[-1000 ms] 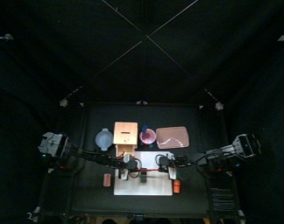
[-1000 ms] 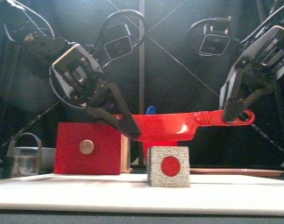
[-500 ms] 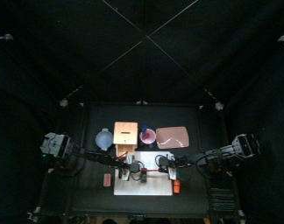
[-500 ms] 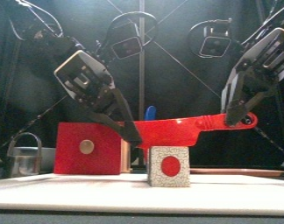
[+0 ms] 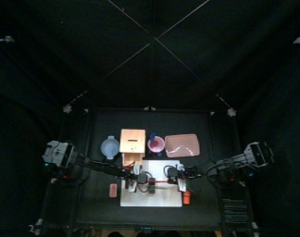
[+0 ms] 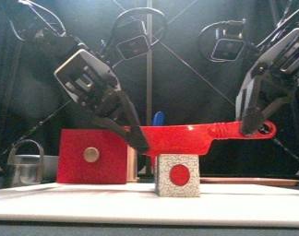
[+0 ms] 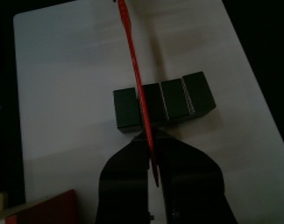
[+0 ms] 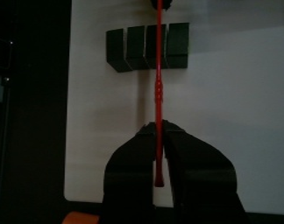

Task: Place sushi on board then cut the sushi with the knife then place the pieces on the plate
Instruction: Cut the sushi into 4 pieces

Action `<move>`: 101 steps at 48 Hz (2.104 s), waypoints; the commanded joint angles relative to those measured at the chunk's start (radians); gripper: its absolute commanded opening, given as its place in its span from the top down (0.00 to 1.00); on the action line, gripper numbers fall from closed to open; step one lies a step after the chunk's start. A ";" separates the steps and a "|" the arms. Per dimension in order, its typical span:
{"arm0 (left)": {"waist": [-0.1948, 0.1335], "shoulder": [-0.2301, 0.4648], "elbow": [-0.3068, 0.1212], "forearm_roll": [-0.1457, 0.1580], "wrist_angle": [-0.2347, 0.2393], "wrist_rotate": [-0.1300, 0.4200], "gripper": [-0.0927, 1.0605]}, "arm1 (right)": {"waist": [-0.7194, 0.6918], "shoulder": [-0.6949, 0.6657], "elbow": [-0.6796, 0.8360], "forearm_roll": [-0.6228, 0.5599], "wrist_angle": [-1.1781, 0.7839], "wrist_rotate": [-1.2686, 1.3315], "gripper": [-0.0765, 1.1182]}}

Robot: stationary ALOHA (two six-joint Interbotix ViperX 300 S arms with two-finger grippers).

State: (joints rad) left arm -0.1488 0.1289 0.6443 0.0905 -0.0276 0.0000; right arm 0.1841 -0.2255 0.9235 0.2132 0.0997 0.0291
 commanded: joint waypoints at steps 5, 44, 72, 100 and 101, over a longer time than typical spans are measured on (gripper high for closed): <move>0.006 -0.025 -0.034 0.006 -0.003 0.005 0.58 | 0.000 -0.009 -0.020 -0.011 -0.002 -0.003 0.61; 0.034 -0.037 -0.037 0.037 0.002 0.005 0.58 | -0.044 -0.008 -0.023 -0.058 -0.002 -0.005 0.61; 0.029 -0.035 -0.029 0.034 0.003 0.003 0.58 | -0.031 0.014 -0.028 -0.031 -0.002 -0.002 0.61; 0.020 -0.040 -0.025 0.031 0.002 0.003 0.58 | -0.018 0.015 -0.025 -0.014 -0.002 -0.002 0.61; 0.018 -0.040 -0.026 0.031 0.002 0.003 0.58 | -0.018 0.017 -0.026 -0.015 -0.002 -0.002 0.61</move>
State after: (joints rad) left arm -0.1289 0.1227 0.6412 0.1197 -0.0184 0.0000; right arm 0.1626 -0.1994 0.9189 0.1963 0.1028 0.0291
